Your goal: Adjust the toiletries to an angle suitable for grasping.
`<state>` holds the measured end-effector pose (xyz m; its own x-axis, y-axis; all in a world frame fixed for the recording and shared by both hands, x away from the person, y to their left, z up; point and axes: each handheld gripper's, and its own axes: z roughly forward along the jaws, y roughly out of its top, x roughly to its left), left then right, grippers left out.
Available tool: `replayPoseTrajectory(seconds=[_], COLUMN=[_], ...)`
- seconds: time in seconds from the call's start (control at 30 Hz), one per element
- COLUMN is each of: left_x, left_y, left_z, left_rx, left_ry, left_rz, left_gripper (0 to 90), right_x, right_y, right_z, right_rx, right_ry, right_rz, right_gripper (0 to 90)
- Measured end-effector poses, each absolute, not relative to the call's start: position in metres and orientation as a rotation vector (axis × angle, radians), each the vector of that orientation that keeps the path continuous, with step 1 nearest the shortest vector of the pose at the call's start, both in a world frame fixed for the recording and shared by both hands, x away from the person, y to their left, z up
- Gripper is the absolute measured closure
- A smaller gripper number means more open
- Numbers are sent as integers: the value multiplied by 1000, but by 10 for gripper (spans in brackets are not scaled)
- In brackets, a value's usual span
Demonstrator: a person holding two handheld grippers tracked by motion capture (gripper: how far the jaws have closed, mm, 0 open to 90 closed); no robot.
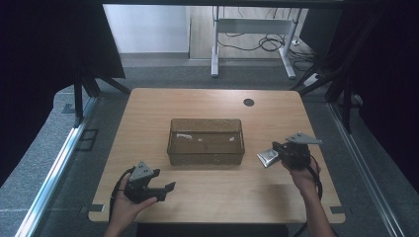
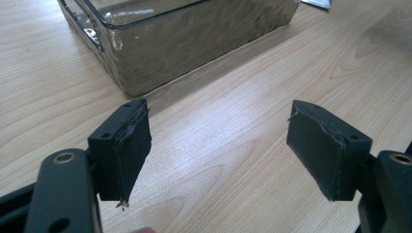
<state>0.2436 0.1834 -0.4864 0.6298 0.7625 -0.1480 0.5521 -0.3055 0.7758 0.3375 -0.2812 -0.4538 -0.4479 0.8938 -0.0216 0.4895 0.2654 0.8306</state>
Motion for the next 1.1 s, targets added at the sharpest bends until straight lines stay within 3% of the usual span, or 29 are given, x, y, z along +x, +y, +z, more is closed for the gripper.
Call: replayPoseTrajectory(seconds=[0.6,1.1], left_x=[245,246], left_y=[185,189], left_z=[-489,-489], left_rx=[2007,2006], left_ry=[1040,1045], left_rz=[306,312], left_gripper=[244,244], right_x=[412,413], right_y=[-256,-246], right_z=[-476,-519], right_rx=[1311,1340], right_ry=[2161,2234], right_rz=[880,754], right_gripper=[899,898])
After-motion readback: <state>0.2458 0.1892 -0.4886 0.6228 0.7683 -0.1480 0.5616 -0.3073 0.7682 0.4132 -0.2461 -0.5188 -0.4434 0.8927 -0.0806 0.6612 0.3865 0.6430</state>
